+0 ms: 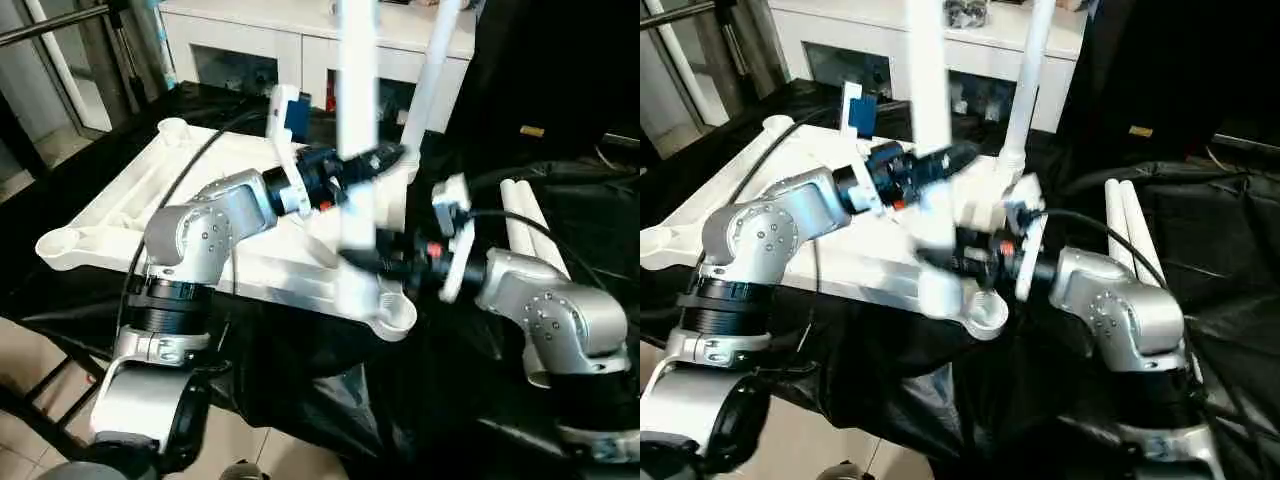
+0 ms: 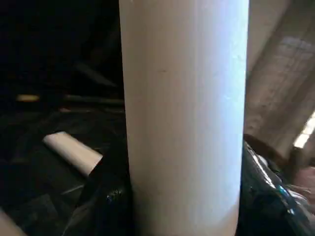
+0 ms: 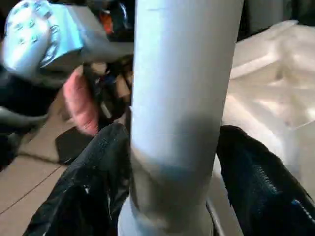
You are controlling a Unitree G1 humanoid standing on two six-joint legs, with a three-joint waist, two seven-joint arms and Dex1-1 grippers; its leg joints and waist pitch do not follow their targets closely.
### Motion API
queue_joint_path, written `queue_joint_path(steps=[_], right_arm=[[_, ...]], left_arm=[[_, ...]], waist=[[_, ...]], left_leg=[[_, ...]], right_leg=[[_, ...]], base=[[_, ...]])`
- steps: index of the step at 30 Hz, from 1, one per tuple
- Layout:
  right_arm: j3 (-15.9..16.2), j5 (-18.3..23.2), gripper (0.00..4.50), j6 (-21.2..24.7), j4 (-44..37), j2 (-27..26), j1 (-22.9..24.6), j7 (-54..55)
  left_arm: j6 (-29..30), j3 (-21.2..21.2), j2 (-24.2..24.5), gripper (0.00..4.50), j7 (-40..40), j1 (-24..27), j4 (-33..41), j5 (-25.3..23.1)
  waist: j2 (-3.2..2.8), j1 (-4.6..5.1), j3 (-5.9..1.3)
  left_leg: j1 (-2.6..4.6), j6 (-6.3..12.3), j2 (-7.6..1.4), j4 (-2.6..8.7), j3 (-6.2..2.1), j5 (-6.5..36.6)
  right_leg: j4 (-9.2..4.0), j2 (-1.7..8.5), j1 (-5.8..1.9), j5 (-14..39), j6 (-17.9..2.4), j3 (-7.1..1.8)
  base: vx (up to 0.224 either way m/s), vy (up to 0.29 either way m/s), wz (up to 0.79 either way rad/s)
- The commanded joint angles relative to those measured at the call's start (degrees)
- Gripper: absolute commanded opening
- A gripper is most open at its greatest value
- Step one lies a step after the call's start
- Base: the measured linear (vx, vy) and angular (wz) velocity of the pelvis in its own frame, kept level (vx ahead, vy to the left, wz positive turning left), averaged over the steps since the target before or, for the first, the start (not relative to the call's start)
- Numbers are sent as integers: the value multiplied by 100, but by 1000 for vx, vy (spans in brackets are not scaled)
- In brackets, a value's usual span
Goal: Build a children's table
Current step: Pick table leg
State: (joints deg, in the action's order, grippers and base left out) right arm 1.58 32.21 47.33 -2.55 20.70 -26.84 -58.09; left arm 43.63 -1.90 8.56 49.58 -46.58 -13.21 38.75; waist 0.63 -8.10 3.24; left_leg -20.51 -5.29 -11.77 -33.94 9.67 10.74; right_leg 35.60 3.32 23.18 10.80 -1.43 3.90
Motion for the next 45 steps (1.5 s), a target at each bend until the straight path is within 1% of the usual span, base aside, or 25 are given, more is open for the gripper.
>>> queue_joint_path(steps=[1, 3, 4, 8, 10, 12, 13, 14, 16, 17, 21, 22, 23, 27, 28, 31, 33, 34, 36, 38, 40, 41, 42, 43, 45], right_arm=[[183, 33, 307, -8, 31, 166, -94, -283], [294, -9, 307, -84, 82, 233, -126, -418], [311, 0, 279, -96, 126, 228, -158, -447], [318, -13, 267, -154, 243, 174, -233, -439], [331, -26, 229, -203, 284, 152, -242, -417], [333, -9, 220, -216, 297, 141, -242, -410], [336, 4, 220, -227, 286, 129, -236, -406], [334, 2, 199, -242, 278, 114, -232, -389], [328, -32, 197, -310, 292, 60, -235, -320], [318, -81, 195, -373, 338, 9, -253, -241], [241, -112, 192, -453, 422, -108, -297, -81], [217, -117, 192, -489, 432, -164, -320, 1], [208, -122, 192, -505, 433, -189, -328, 38], [146, -160, 192, -589, 449, -332, -376, 261], [142, -160, 192, -596, 452, -343, -382, 276], [138, -176, 192, -653, 490, -395, -406, 345], [153, -197, 192, -688, 516, -418, -412, 376], [178, -222, 192, -725, 544, -448, -419, 416], [202, -234, 192, -750, 559, -472, -422, 452], [223, -250, 192, -777, 560, -490, -430, 487], [232, -282, 192, -819, 565, -494, -435, 514], [275, -415, 192, -982, 578, -475, -436, 553], [297, -475, 192, -1040, 590, -465, -440, 569], [282, -471, 227, -1006, 636, -463, -464, 581], [239, -419, 262, -856, 731, -456, -519, 591]], left_arm=[[-19, 51, 26, 188, 307, -84, 147, 181], [-27, 1, -23, 188, 476, -138, 141, 292], [-2, -5, -27, 188, 542, -147, 138, 330], [-15, -12, -40, 188, 657, -152, 119, 378], [-19, -27, -46, 188, 689, -148, 102, 388], [-12, -39, -45, 188, 706, -148, 98, 408], [-2, -52, -45, 188, 701, -142, 108, 429], [1, -59, -43, 186, 686, -137, 115, 431], [-3, -84, -47, 186, 635, -119, 125, 424], [6, -111, -63, 186, 589, -99, 137, 429], [-25, -179, -155, 186, 351, -41, 254, 426], [-181, -126, -210, 242, 129, 41, 402, 240], [-318, -73, -235, 256, -11, 87, 470, 82], [-761, -29, -382, 276, -960, 157, 393, -606], [-773, -55, -399, 285, -1009, 157, 390, -612], [-942, -170, -498, 289, -1172, 150, 403, -631], [-863, -247, -551, 289, -1357, 121, 426, -593], [-775, -302, -601, 258, -1636, 88, 420, -627], [-709, -319, -627, 256, -1805, 88, 409, -660], [-736, -306, -642, 228, -1803, 111, 388, -665], [-756, -298, -651, 217, -1788, 120, 384, -639], [-778, -273, -655, 208, -1681, 138, 436, -569], [-790, -259, -657, 198, -1648, 146, 463, -548], [-793, -220, -647, 186, -1584, 149, 482, -539], [-826, -124, -618, 187, -1486, 160, 520, -559]], waist=[[20, 24, -417], [37, 17, -418], [40, 15, -419], [31, 26, -422], [29, 28, -422], [29, 24, -425], [22, 26, -426], [-12, 19, -431], [0, 28, -431], [-24, 25, -431], [-15, 31, -432], [-12, 28, -430], [-17, 27, -439], [-2, 37, -431], [-2, 38, -432], [3, 30, -431], [12, 36, -436], [20, 34, -433], [11, 37, -431], [14, 30, -428], [12, 32, -428], [-7, 29, -431], [0, 36, -429], [2, 36, -431], [9, 45, -424]], left_leg=[[-12, 174, -82, 305, 3, 383], [-17, 168, -79, 302, 7, 411], [-21, 172, -78, 300, 6, 405], [-9, 162, -92, 302, 0, 416], [-1, 148, -91, 303, 2, 429], [-4, 147, -91, 303, 0, 413], [-6, 150, -91, 303, 0, 401], [-5, 146, -92, 301, -7, 391], [-4, 139, -91, 302, -4, 405], [-4, 131, -90, 301, -8, 421], [1, 96, -90, 305, -10, 483], [-1, 99, -89, 305, -7, 483], [0, 78, -114, 308, -20, 477], [8, 89, -99, 304, -5, 505], [-9, 77, -98, 306, -14, 471], [-11, 92, -93, 310, -15, 452], [-15, 83, -97, 304, -14, 420], [-17, 86, -92, 302, -11, 434], [-10, 87, -93, 300, -9, 464], [-10, 115, -87, 301, -5, 448], [-12, 115, -89, 303, -9, 445], [-9, 106, -92, 303, -12, 439], [-9, 100, -93, 305, -10, 452], [-7, 97, -95, 305, -13, 459], [-7, 118, -88, 309, -11, 472]], right_leg=[[-396, 410, -401, 617, -978, -277], [-410, 417, -408, 767, -957, -279], [-409, 416, -410, 777, -952, -277], [-414, 411, -393, 846, -940, -275], [-415, 405, -388, 853, -949, -273], [-408, 404, -392, 821, -953, -274], [-403, 403, -391, 772, -959, -274], [-390, 404, -391, 720, -979, -272], [-395, 397, -392, 644, -1011, -271], [-391, 399, -392, 643, -1021, -269], [-395, 398, -400, 683, -1037, -265], [-400, 400, -400, 683, -1028, -268], [-378, 417, -404, 629, -1048, -271], [-413, 403, -395, 690, -971, -275], [-402, 403, -410, 662, -945, -275], [-405, 399, -403, 690, -909, -270], [-385, 399, -405, 599, -936, -271], [-390, 403, -405, 619, -944, -270], [-401, 404, -395, 693, -945, -270], [-416, 401, -392, 743, -907, -274], [-414, 399, -391, 744, -888, -270], [-406, 402, -387, 718, -892, -271], [-408, 400, -387, 693, -901, -270], [-405, 401, -387, 680, -907, -270], [-409, 396, -388, 717, -904, -269]], base=[[0, 0, 0], [0, 0, 0], [0, 0, 0], [0, 0, 0], [0, 0, 0], [0, 0, 0], [0, 0, 0], [0, 0, 0], [0, 0, 0], [0, 0, 0], [0, 0, 0], [0, 0, 0], [0, 0, 0], [0, 0, 0], [0, 0, 0], [0, 0, 0], [0, 0, 0], [0, 0, 0], [0, 0, 0], [0, 0, 0], [0, 0, 0], [0, 0, 0], [0, 0, 0], [0, 0, 0], [0, 0, 0]])
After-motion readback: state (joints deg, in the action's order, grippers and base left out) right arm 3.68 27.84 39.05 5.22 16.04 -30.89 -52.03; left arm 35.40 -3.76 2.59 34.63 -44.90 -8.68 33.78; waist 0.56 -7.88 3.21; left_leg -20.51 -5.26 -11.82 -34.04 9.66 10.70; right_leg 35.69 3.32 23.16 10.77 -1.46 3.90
